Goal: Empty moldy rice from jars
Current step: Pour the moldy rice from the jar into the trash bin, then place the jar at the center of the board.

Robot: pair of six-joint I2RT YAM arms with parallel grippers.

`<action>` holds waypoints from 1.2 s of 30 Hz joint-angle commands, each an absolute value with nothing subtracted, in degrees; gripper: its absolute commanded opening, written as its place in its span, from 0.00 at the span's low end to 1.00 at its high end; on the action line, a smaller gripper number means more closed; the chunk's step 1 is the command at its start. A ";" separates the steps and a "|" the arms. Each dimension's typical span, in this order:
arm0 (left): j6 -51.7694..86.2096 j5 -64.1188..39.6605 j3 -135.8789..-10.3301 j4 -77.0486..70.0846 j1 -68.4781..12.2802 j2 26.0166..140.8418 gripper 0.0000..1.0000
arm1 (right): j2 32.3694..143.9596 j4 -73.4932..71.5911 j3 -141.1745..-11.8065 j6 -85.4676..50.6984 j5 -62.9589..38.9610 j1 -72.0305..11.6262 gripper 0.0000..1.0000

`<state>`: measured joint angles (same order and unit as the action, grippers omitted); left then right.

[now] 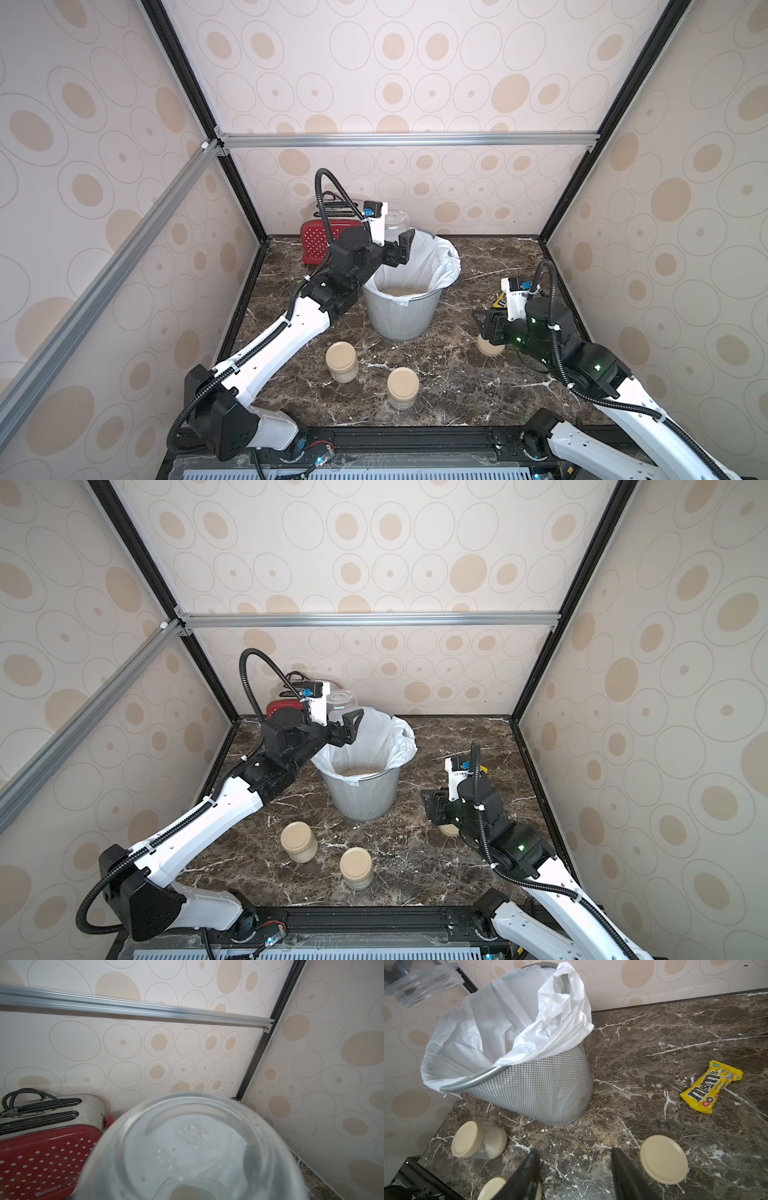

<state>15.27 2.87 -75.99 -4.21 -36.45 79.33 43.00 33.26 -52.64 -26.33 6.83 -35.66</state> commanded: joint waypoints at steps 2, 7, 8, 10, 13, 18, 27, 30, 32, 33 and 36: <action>19.83 2.22 -78.29 -10.70 -36.80 77.83 0.47 | 42.82 29.03 -53.08 -25.94 3.57 -35.67 0.57; 35.25 -0.14 -77.38 -17.10 -36.91 77.34 0.47 | 42.87 15.57 -52.08 -25.23 -5.30 -35.66 0.58; 38.90 -0.18 -77.28 -18.16 -36.91 77.34 0.47 | 43.79 11.64 -52.10 -25.13 -7.64 -35.66 0.58; 44.60 -0.75 -77.35 -20.06 -36.89 77.67 0.47 | 45.97 6.46 -52.80 -25.01 -11.10 -35.67 0.57; 52.02 -0.79 -76.85 -23.71 -37.39 78.09 0.47 | 51.45 0.22 -55.50 -24.96 -16.57 -35.76 0.57; 57.68 0.56 -75.91 -27.18 -38.95 77.83 0.47 | 59.93 -8.05 -60.34 -25.99 -21.57 -36.12 0.57; 66.48 1.32 -72.30 -33.01 -39.48 77.68 0.48 | 66.69 -23.41 -62.25 -28.37 -20.50 -36.73 0.56; 68.38 1.32 -71.73 -34.37 -39.57 77.96 0.48 | 68.05 -26.01 -62.91 -28.99 -19.70 -36.69 0.56; 69.22 1.27 -71.72 -34.97 -39.71 78.31 0.48 | 69.18 -26.84 -63.74 -29.26 -19.72 -36.67 0.55; 69.50 1.15 -71.72 -35.10 -39.70 78.46 0.48 | 69.60 -27.10 -64.22 -29.38 -19.83 -36.71 0.55; 69.69 0.73 -71.83 -35.35 -40.07 78.93 0.48 | 70.96 -28.15 -65.03 -29.92 -19.88 -36.72 0.54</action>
<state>67.42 0.51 -70.50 -28.27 -39.55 79.33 70.13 -23.64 -63.24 -28.80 -19.68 -36.14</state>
